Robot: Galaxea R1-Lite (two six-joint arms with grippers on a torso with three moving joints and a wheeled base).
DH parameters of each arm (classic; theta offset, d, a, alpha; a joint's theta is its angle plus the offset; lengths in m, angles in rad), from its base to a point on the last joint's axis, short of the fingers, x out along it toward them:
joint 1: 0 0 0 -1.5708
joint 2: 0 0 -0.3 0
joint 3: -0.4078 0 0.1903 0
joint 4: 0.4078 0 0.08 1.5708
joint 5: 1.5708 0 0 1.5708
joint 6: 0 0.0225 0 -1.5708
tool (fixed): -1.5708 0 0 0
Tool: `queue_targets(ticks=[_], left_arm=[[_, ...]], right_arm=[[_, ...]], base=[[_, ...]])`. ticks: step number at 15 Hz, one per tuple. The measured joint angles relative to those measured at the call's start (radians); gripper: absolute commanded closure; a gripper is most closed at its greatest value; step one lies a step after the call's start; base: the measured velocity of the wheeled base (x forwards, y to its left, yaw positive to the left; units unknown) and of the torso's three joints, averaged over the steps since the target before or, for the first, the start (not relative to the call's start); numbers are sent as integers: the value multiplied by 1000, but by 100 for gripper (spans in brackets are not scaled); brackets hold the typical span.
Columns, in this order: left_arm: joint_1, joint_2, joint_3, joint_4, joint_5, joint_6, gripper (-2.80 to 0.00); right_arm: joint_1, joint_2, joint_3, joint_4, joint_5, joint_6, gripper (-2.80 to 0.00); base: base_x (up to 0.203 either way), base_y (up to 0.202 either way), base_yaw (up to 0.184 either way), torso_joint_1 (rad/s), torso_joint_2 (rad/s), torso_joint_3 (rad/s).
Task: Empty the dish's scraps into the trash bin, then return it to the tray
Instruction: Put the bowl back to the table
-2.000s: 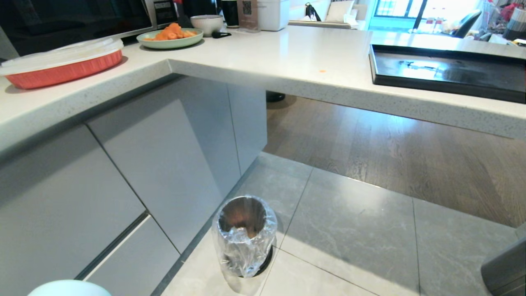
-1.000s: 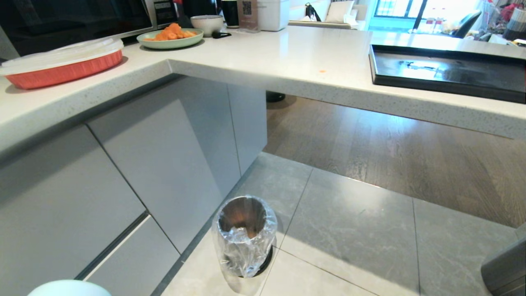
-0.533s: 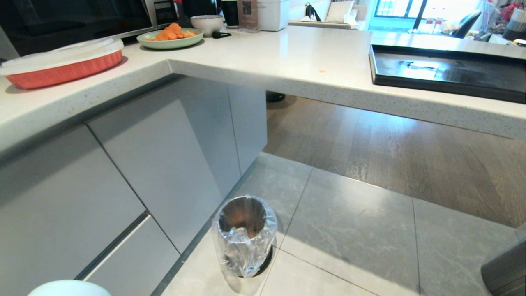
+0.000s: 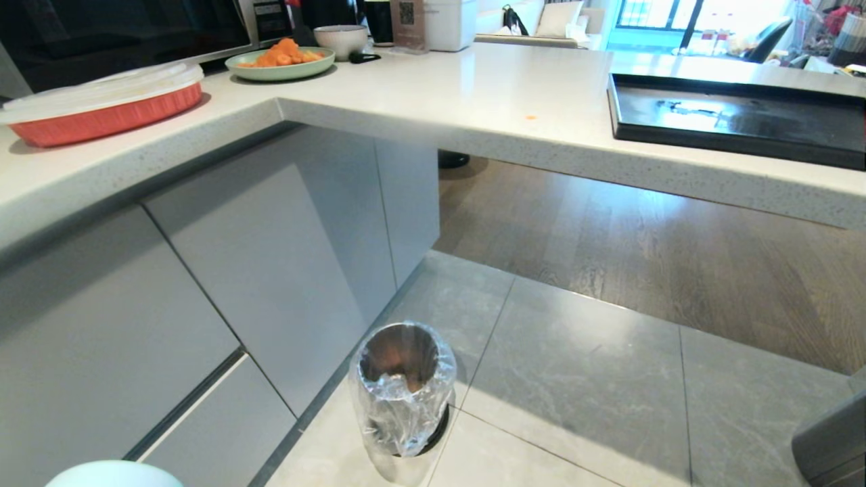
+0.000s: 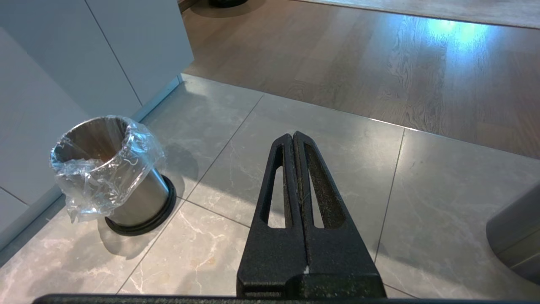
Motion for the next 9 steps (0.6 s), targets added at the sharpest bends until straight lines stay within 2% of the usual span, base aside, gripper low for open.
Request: queue_targets(ticks=[3, 9], left_arm=[[0, 0, 0, 0, 0, -1, 0], [1, 0, 0, 0, 0, 0, 0]], right_arm=[[0, 0, 0, 0, 1, 0, 0], [0, 0, 0, 0, 0, -1, 0]], base=[[-2, 2, -28, 2, 1, 2], [2, 8, -171, 3, 4, 2]])
